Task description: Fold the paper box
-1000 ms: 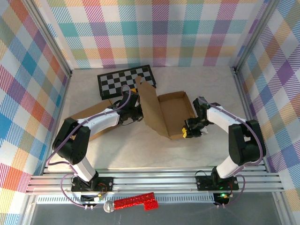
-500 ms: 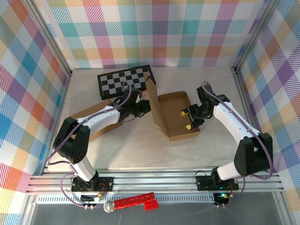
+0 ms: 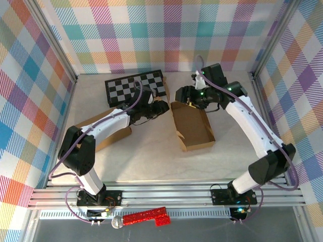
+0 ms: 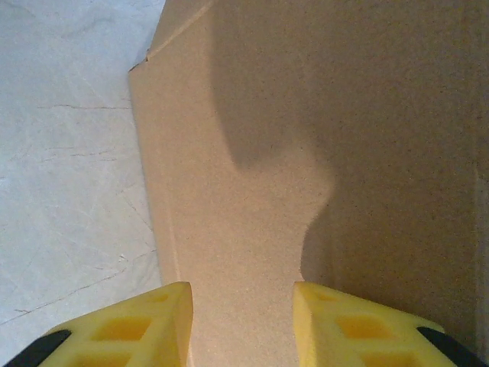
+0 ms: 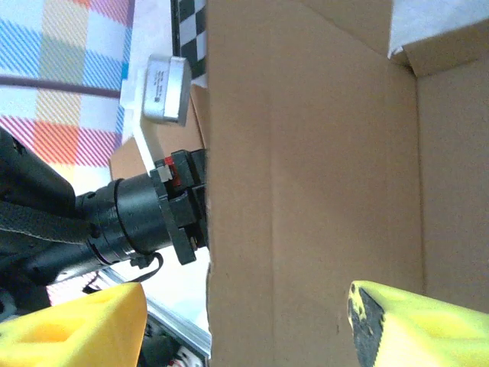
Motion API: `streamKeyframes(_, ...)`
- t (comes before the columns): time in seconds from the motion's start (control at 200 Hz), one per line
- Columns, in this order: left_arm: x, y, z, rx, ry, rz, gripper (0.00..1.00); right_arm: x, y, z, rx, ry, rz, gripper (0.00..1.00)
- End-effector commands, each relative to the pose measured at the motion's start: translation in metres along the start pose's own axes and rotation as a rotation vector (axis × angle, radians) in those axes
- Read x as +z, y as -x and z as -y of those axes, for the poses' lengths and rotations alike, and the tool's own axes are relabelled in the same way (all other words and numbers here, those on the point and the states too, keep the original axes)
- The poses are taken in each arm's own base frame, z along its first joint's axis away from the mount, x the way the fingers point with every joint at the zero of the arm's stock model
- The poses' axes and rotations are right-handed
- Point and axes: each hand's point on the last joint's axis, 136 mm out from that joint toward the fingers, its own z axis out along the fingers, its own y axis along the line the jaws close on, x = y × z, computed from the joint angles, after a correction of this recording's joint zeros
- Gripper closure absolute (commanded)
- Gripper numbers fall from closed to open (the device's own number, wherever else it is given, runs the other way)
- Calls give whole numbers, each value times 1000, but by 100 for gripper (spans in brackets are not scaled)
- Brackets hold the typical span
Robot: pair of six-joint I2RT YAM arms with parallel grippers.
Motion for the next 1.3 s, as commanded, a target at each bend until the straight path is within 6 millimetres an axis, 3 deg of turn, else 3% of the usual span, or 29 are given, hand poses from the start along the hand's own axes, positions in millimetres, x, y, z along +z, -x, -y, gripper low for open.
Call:
streamKeyframes(0.0, 4, -1, 3, 31, 13, -14, 62, 17, -17, 2, -132, -41, -114, 31)
streamKeyframes(0.36, 12, -6, 13, 51, 12, -42, 62, 42, -18, 2, -163, -96, -140, 38)
streamKeyframes(0.595, 12, -5, 18, 63, 9, -41, 62, 47, -15, 14, -142, -191, -161, 58)
streamKeyframes(0.745, 7, -3, 19, 81, 28, -29, 58, 45, -10, 21, -104, -247, -145, 77)
streamKeyframes(0.98, -24, 2, 21, 138, 93, 10, 51, 23, 8, 27, 46, -342, -18, 100)
streamKeyframes(1.13, -48, 0, 18, 187, 135, 23, 48, 10, 14, 39, 244, -426, 76, 100)
streamKeyframes(1.295, -76, -16, 2, 263, 191, -6, 48, -3, 16, 52, 476, -490, 187, 100)
